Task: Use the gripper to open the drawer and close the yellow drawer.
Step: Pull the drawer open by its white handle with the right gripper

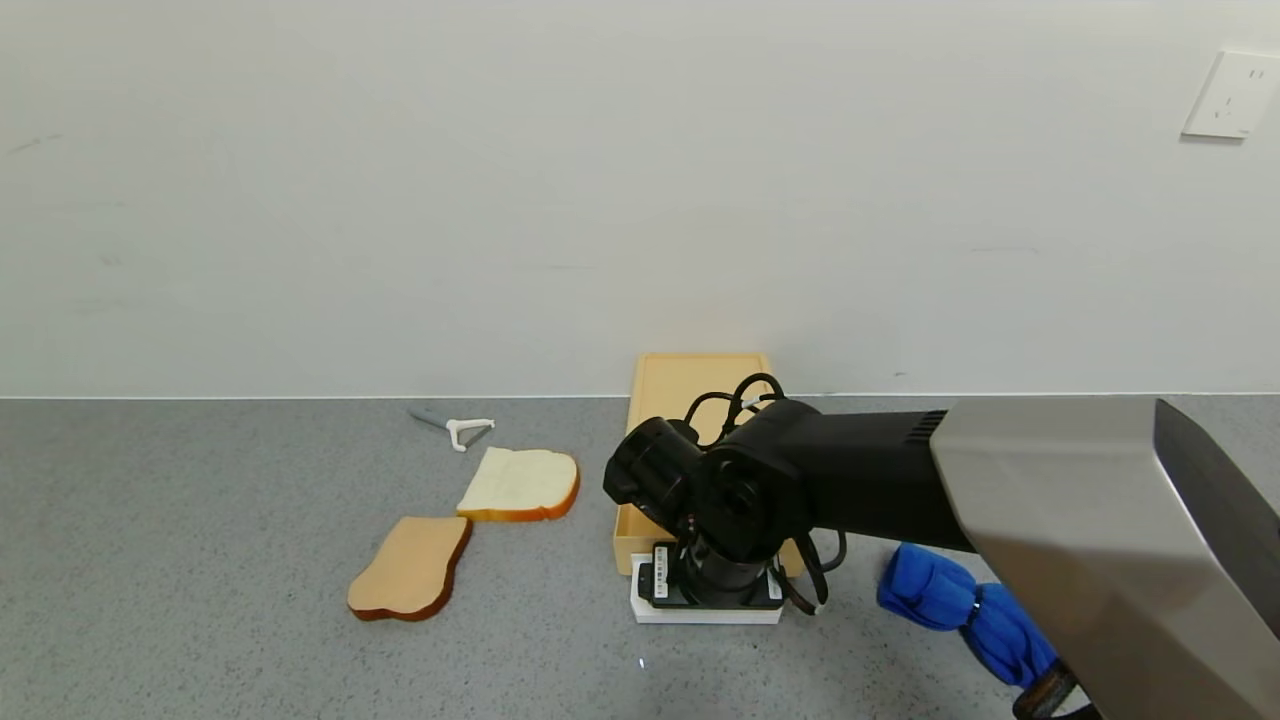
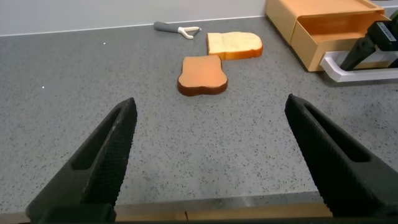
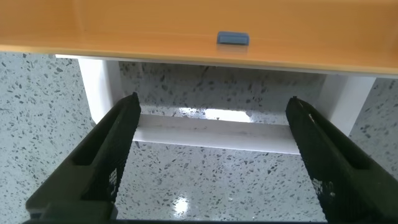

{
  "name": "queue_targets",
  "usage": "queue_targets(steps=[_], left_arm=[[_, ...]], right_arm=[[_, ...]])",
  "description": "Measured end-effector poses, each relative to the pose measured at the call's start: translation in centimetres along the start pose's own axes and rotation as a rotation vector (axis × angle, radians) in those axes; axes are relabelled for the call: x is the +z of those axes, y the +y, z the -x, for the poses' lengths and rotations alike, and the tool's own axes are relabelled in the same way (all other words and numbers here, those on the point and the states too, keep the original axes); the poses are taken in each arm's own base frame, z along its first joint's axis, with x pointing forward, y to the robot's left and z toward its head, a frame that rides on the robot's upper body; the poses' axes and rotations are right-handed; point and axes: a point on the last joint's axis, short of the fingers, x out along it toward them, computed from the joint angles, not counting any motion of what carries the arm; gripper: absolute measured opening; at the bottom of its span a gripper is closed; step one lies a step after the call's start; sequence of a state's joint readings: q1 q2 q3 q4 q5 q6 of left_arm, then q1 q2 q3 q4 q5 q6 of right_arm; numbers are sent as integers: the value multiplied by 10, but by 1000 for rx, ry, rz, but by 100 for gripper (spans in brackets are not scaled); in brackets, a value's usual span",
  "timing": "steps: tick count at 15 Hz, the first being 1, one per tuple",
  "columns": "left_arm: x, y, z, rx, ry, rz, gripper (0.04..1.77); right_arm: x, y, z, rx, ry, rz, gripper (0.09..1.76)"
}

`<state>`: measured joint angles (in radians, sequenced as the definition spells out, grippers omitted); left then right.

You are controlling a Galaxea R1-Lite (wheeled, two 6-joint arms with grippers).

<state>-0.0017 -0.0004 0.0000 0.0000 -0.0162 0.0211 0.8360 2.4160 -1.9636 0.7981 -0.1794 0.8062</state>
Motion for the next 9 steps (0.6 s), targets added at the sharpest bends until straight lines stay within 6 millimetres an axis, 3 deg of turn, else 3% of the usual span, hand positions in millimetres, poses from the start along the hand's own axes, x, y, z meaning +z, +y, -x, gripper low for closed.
queue_targets(steps=[9], left_arm=[[0,0,0,0,0,0,172]], right_arm=[[-12,-1,4,-5,78,-11,171]])
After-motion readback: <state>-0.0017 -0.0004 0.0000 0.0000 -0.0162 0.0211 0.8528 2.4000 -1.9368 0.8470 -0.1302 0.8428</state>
